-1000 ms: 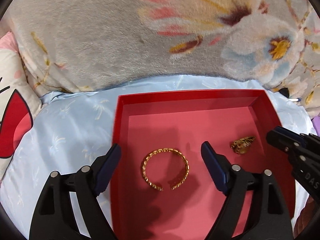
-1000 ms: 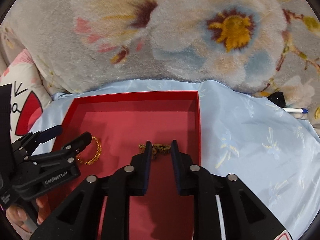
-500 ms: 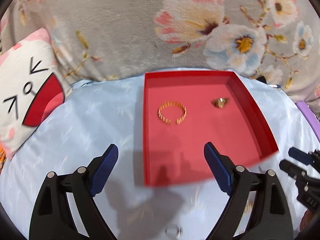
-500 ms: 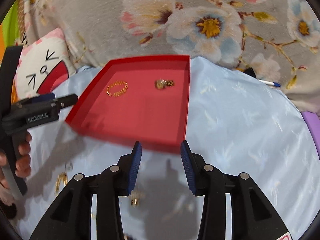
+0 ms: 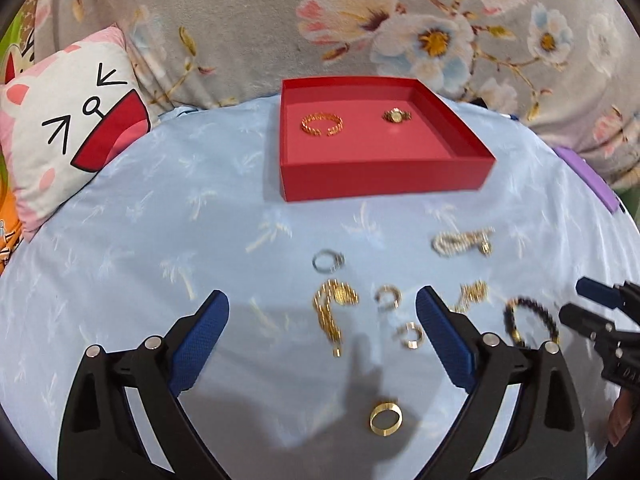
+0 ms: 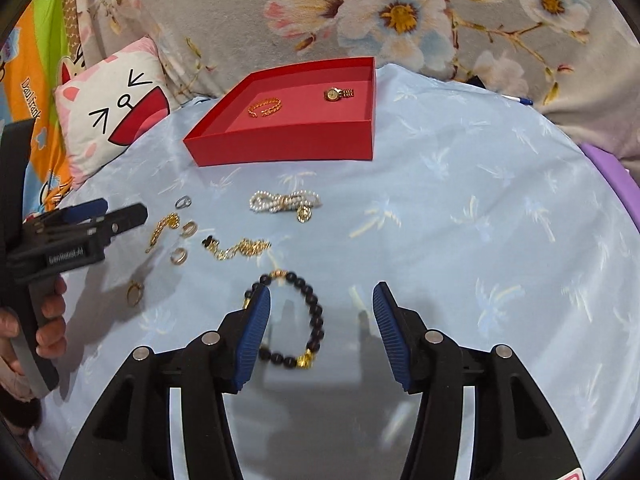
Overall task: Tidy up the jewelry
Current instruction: 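Open both tools to drop cuff and watch into the tray, then withdraw, then close the left tool on the gold crown ring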
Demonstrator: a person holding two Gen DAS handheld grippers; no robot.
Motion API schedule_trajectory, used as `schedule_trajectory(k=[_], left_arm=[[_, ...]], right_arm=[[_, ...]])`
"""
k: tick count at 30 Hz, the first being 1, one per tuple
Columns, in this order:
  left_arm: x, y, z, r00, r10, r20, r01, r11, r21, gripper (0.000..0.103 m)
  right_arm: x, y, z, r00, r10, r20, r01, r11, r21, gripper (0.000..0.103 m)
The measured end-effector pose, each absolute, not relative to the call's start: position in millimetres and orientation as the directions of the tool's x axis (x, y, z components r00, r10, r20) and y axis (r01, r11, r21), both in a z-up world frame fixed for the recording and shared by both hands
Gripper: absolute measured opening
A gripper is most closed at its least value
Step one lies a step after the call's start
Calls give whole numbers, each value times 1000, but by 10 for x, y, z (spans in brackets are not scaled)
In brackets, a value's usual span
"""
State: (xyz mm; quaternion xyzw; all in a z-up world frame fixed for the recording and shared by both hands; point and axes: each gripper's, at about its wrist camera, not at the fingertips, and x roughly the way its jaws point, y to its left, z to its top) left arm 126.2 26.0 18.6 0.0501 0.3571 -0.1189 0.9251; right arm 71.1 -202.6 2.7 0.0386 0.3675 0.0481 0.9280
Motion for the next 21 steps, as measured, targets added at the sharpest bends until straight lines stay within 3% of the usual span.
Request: schedule_trajectory(k=[12, 15, 21], left_arm=[[786, 222, -6, 715, -212, -666, 325, 944, 49, 92], [782, 165, -63, 688, -224, -690, 350, 936, 45, 80], [830, 160, -135, 648, -239, -723, 361, 932, 16, 65]], right_arm=[[533, -1989, -73, 742, 100, -663, -45, 994, 99, 53], [532, -1978, -68, 747, 91, -658, -45, 995, 87, 53], [541, -1964, -75, 747, 94, -658, -45, 995, 90, 53]])
